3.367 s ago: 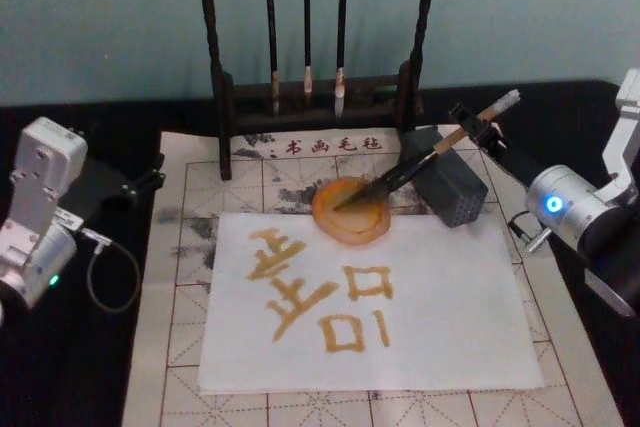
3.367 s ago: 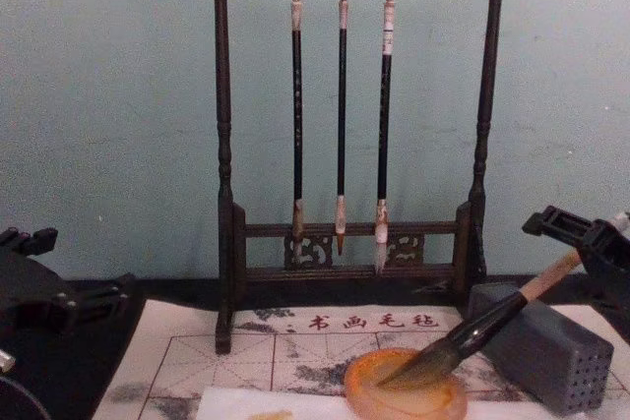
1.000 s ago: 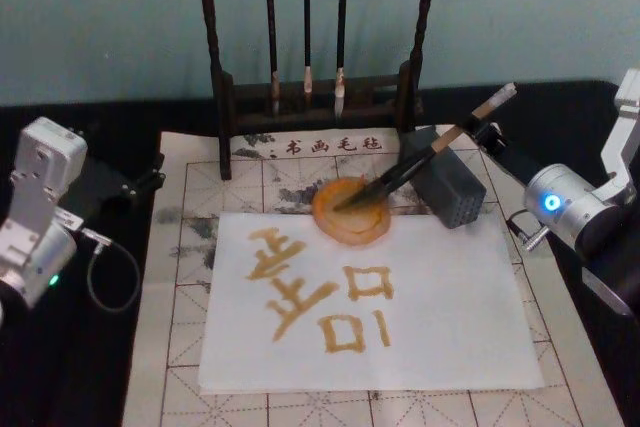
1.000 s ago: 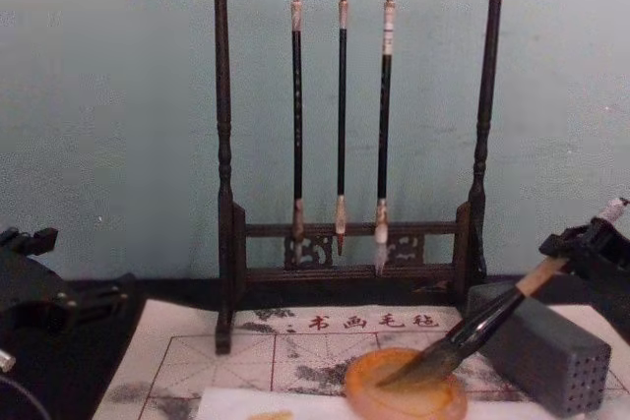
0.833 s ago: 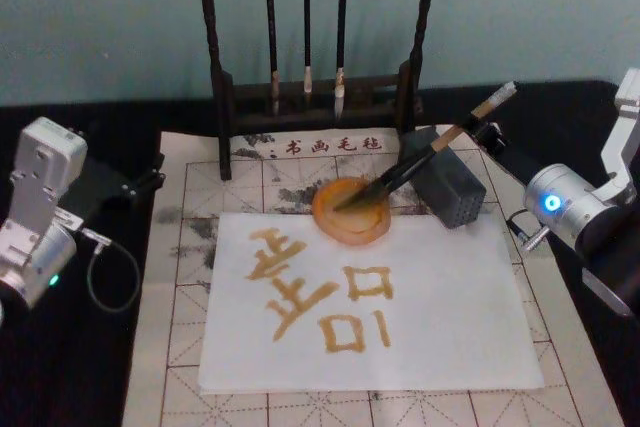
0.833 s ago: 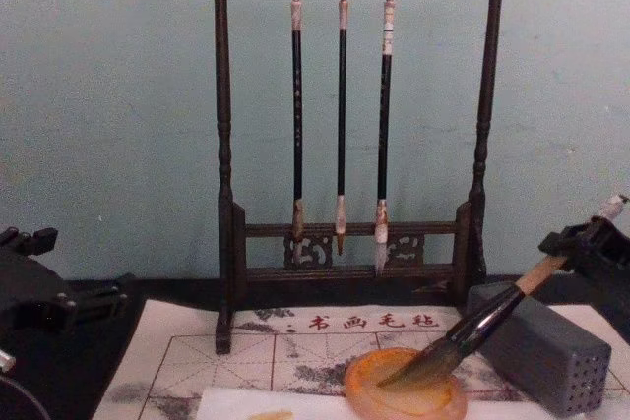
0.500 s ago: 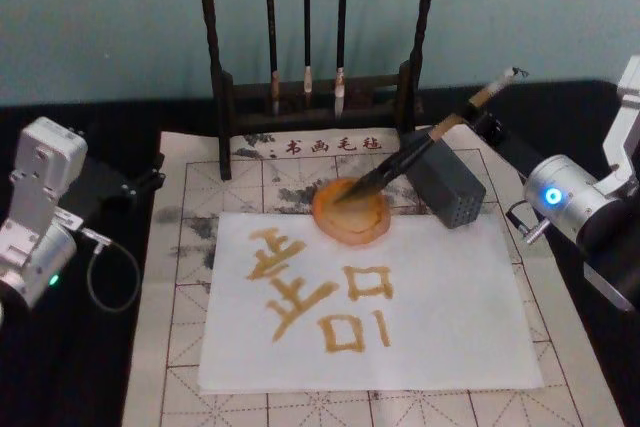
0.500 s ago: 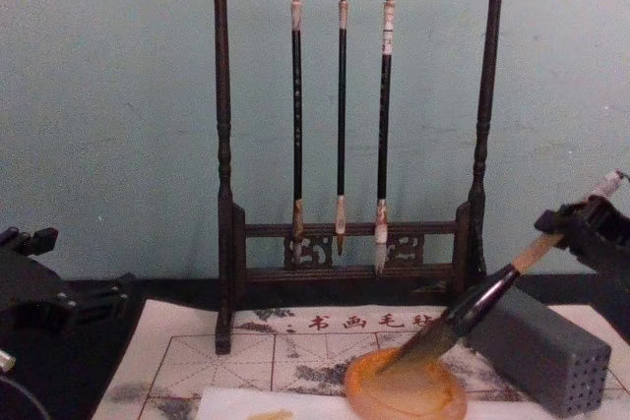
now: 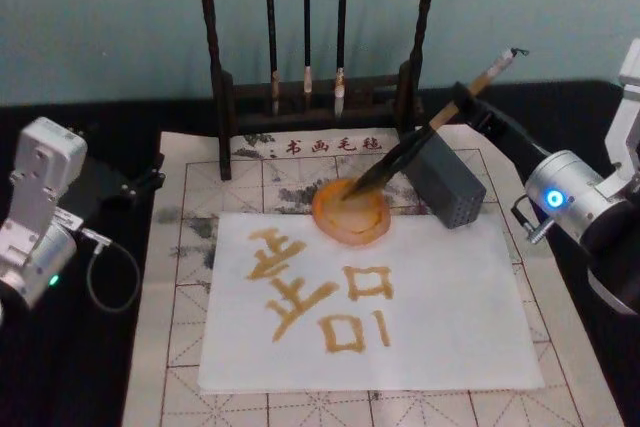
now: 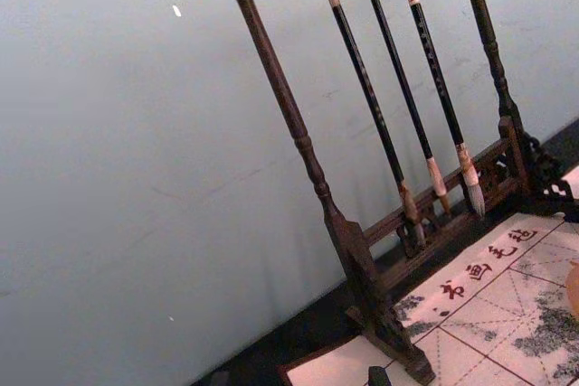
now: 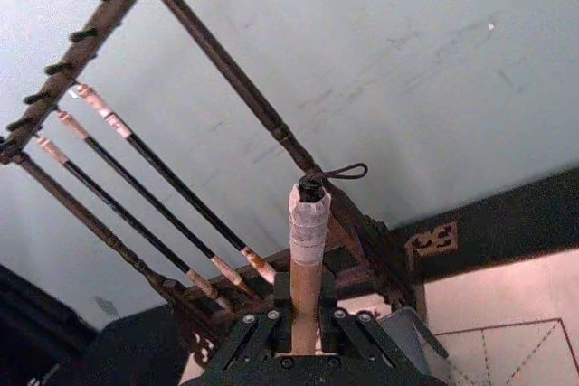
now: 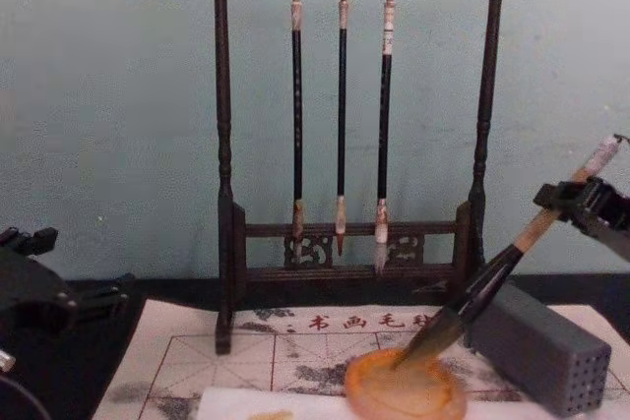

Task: Pick up the brush from the inkstone, write on the paper, then place the brush back to its original position.

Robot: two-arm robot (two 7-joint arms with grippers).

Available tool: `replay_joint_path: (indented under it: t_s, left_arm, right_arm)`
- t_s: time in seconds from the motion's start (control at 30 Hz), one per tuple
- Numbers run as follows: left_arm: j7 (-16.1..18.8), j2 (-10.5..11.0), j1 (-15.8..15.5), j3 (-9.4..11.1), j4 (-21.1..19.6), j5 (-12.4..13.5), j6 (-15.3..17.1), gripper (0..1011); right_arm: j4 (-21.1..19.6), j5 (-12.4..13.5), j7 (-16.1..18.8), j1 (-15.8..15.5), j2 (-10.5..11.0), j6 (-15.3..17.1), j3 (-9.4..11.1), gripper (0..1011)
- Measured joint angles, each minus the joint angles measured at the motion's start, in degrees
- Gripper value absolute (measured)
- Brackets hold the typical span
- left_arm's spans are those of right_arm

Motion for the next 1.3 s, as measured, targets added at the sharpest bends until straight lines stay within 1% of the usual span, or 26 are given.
replay_joint_path:
  t_s: [0.13, 0.23, 0.27, 0.33, 0.37, 0.4, 0.43, 0.47, 0.53, 0.57, 0.6, 0.8, 0.9, 0.97, 1.1, 1.13, 1.23, 1.3]
  left_arm:
    - [0.0, 0.0, 0.0, 0.0, 0.0, 0.0, 0.0, 1001]
    - [0.0, 0.0, 0.0, 0.0, 0.0, 0.0, 0.0, 1001]
    - [0.0, 0.0, 0.0, 0.0, 0.0, 0.0, 0.0, 1001]
    - [0.0, 0.0, 0.0, 0.0, 0.0, 0.0, 0.0, 1001]
    - [0.0, 0.0, 0.0, 0.0, 0.0, 0.0, 0.0, 1001]
    - [0.0, 0.0, 0.0, 0.0, 0.0, 0.0, 0.0, 1001]
    - [0.0, 0.0, 0.0, 0.0, 0.0, 0.0, 0.0, 1001]
    - [0.0, 0.0, 0.0, 0.0, 0.0, 0.0, 0.0, 1001]
    - [0.0, 0.0, 0.0, 0.0, 0.0, 0.0, 0.0, 1001]
    - [0.0, 0.0, 0.0, 0.0, 0.0, 0.0, 0.0, 1001]
    - [0.0, 0.0, 0.0, 0.0, 0.0, 0.0, 0.0, 1001]
    - [0.0, 0.0, 0.0, 0.0, 0.0, 0.0, 0.0, 1001]
    - [0.0, 0.0, 0.0, 0.0, 0.0, 0.0, 0.0, 1001]
    - [0.0, 0.0, 0.0, 0.0, 0.0, 0.0, 0.0, 1001]
    - [0.0, 0.0, 0.0, 0.0, 0.0, 0.0, 0.0, 1001]
    - [0.0, 0.0, 0.0, 0.0, 0.0, 0.0, 0.0, 1001]
    - [0.0, 0.0, 0.0, 0.0, 0.0, 0.0, 0.0, 1001]
    - [0.0, 0.0, 0.0, 0.0, 0.0, 0.0, 0.0, 1001]
  right_arm:
    - [-0.7, -1.3, 1.3, -0.6, 0.7, -1.5, -0.1, 179]
    - [-1.5, -2.5, 3.2, -1.5, 1.4, -3.1, 0.1, 179]
    - [-2.1, -3.2, 4.3, -2.1, 1.9, -4.1, 0.2, 179]
    - [-2.6, -4.2, 5.5, -2.7, 2.3, -5.3, 0.2, 179]
    - [-3.2, -5.2, 6.8, -3.4, 2.9, -6.4, 0.3, 179]
    - [-3.2, -5.2, 6.8, -3.4, 2.9, -6.4, 0.3, 179]
    - [-3.8, -6.2, 8.1, -4.0, 3.4, -7.6, 0.5, 179]
    - [-4.1, -6.6, 8.8, -4.3, 3.7, -8.2, 0.5, 179]
    - [-5.5, -8.1, 11.4, -5.7, 4.9, -10.1, 1.0, 179]
    - [-5.5, -8.1, 11.4, -5.7, 4.9, -10.1, 1.0, 179]
    - [-6.3, -8.5, 12.8, -6.4, 5.5, -10.8, 1.2, 179]
    - [-8.9, -10.2, 17.1, -9.0, 7.8, -12.8, 2.0, 178]
    - [-10.7, -11.8, 19.8, -11.0, 9.4, -14.4, 2.5, 179]
    - [-11.4, -12.3, 20.6, -11.8, 10.0, -14.9, 2.8, 179]
    - [-13.5, -13.5, 23.0, -14.3, 11.6, -16.3, 3.7, 179]
    - [-13.5, -13.5, 23.0, -14.3, 11.6, -16.3, 3.7, 179]
    - [-15.0, -14.1, 25.0, -16.6, 12.8, -17.2, 4.5, 179]
    - [-15.4, -14.3, 25.7, -17.4, 13.2, -17.6, 4.8, 178]
